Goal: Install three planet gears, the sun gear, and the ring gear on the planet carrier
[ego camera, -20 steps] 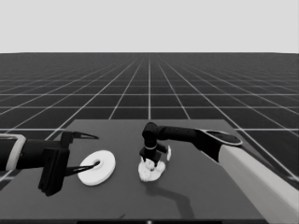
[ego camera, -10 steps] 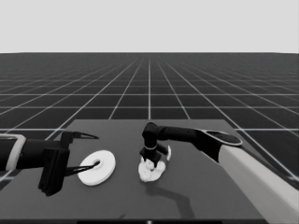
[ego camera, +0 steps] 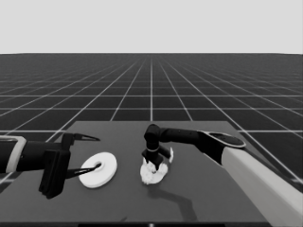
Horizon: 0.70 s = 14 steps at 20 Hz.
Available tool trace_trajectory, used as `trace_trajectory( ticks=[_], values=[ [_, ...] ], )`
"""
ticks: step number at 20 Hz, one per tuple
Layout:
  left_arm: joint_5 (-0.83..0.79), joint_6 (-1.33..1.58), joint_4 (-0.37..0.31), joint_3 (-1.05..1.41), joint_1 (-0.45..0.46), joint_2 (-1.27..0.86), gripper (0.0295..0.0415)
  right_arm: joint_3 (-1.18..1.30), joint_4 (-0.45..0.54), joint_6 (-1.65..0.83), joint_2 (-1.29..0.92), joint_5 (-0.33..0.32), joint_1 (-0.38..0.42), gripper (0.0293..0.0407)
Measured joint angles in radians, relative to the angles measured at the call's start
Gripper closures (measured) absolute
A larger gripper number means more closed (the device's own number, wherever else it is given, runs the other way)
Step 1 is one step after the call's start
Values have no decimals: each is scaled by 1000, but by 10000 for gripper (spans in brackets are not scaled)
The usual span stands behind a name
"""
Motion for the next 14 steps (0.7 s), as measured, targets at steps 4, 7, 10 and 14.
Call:
trace_trajectory(
  ticks=[4,7,10,14],
  values=[
    [0,0,0,0,0,0,326,0,0,42,0,0,0,390],
    [0,0,0,0,0,0,326,0,0,73,0,0,0,390],
    [0,0,0,0,0,0,326,0,0,105,0,0,0,390],
    [0,0,0,0,0,0,326,0,0,147,0,0,0,390]
  ],
)
